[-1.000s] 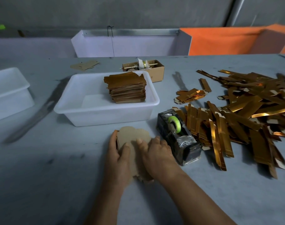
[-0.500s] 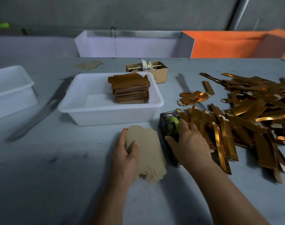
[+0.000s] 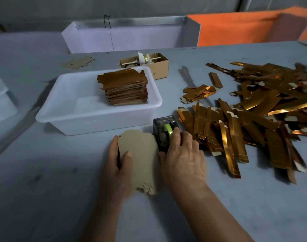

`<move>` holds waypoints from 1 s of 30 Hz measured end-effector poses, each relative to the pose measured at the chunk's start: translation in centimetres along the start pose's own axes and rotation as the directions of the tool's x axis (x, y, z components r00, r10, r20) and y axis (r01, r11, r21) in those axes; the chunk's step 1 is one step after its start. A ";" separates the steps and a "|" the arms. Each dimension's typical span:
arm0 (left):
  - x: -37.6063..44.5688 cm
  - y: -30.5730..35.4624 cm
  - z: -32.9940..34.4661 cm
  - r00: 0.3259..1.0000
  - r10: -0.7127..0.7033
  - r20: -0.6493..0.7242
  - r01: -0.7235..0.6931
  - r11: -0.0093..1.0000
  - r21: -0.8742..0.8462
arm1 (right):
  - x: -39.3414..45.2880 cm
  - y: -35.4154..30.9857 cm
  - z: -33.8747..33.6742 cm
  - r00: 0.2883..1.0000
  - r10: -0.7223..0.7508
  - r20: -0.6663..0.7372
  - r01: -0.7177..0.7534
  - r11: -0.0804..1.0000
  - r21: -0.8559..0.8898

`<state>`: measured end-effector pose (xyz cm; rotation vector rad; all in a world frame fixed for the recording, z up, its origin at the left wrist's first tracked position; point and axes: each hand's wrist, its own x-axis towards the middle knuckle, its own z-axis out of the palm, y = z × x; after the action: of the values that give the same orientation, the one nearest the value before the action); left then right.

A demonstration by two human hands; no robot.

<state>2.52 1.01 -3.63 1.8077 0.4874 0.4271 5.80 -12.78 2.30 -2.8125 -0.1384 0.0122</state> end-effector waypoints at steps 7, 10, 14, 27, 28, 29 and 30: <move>-0.2 -0.1 -0.3 1.000 0.027 0.013 -0.027 1.000 0.007 | 0.1 0.3 -0.3 0.999 -0.016 0.049 0.015 1.000 0.021; -0.1 0.0 -0.2 0.999 -0.011 0.033 0.014 0.997 -0.077 | 0.0 0.1 -0.3 0.998 -0.004 0.063 0.003 1.000 0.017; 0.1 0.2 -0.2 1.000 -0.002 0.019 0.004 0.995 -0.097 | -0.1 0.0 -0.3 0.999 0.017 0.037 -0.018 1.000 0.024; 0.3 3.7 -1.7 0.956 -0.279 -0.092 0.277 0.960 -0.030 | -0.3 -0.1 -0.4 1.000 0.020 -0.018 -0.020 0.999 0.035; 0.2 3.8 -1.8 0.958 -0.272 -0.094 0.271 0.962 -0.029 | -0.3 0.0 -0.4 1.000 0.017 -0.014 -0.016 0.999 0.040; 0.2 3.8 -1.8 0.959 -0.261 -0.106 0.260 0.965 -0.028 | -0.3 0.1 -0.4 1.000 0.011 -0.013 -0.011 0.999 0.046; 0.1 3.9 -1.9 0.960 -0.251 -0.122 0.251 0.968 -0.020 | -0.3 0.2 -0.4 1.000 0.004 -0.012 -0.003 0.999 0.055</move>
<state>2.09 1.61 0.60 1.6939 0.7919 0.3643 5.55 -13.15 2.65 -2.7580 -0.1281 -0.0007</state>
